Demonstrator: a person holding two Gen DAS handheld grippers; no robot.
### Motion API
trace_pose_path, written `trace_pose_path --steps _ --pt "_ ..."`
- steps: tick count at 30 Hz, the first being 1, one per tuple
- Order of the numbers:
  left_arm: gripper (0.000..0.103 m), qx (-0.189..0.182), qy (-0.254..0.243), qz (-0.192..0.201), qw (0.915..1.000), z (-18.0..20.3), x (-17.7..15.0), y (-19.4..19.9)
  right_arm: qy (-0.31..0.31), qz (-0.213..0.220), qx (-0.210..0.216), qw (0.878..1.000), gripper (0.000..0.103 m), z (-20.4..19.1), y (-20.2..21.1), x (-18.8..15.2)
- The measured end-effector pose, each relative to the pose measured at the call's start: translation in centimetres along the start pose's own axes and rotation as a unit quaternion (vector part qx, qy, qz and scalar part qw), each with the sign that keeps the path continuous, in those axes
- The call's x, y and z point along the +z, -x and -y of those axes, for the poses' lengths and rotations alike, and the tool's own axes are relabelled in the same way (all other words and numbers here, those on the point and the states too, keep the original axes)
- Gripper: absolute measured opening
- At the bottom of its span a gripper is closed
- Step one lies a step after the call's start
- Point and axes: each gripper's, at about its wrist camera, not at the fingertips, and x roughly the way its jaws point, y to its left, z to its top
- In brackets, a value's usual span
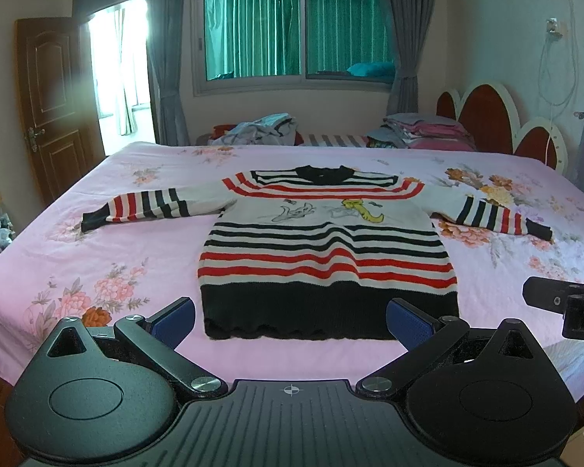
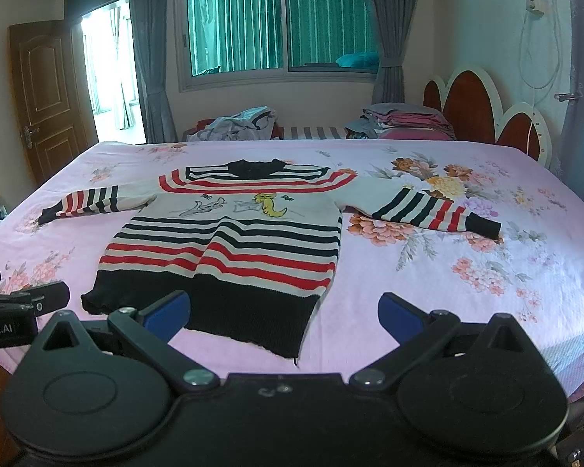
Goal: Fold small clothes
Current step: 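Move the right tool to the sweater's black cuff and close on it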
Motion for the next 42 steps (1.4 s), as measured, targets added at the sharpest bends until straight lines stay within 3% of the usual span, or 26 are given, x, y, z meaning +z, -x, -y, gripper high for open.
trace_pose_path --steps 16,27,35,39,42 --pt "0.103 0.006 -0.022 -0.003 0.9997 -0.5 1.3 -2.4 -0.012 -0.008 -0.003 1.0 0.103 0.5 -2.5 0.9" --pt "0.103 -0.022 -0.006 -0.008 0.9997 -1.4 5.7 -10.6 -0.04 -0.016 -0.044 0.998 0.103 1.8 -8.7 4.2" --pt "0.103 -0.112 0.03 -0.004 0.9932 -2.5 9.1 -16.9 -0.095 -0.008 -0.077 0.992 0.102 4.3 -12.8 6.6" --pt "0.103 -0.094 0.006 -0.002 0.9955 -1.4 10.4 -20.0 -0.106 -0.006 -0.105 0.989 0.096 5.3 -14.4 7.3" --pt "0.103 -0.109 0.008 -0.007 0.994 -0.6 11.1 -22.1 -0.114 -0.012 -0.12 0.986 0.092 6.7 -15.4 7.7"
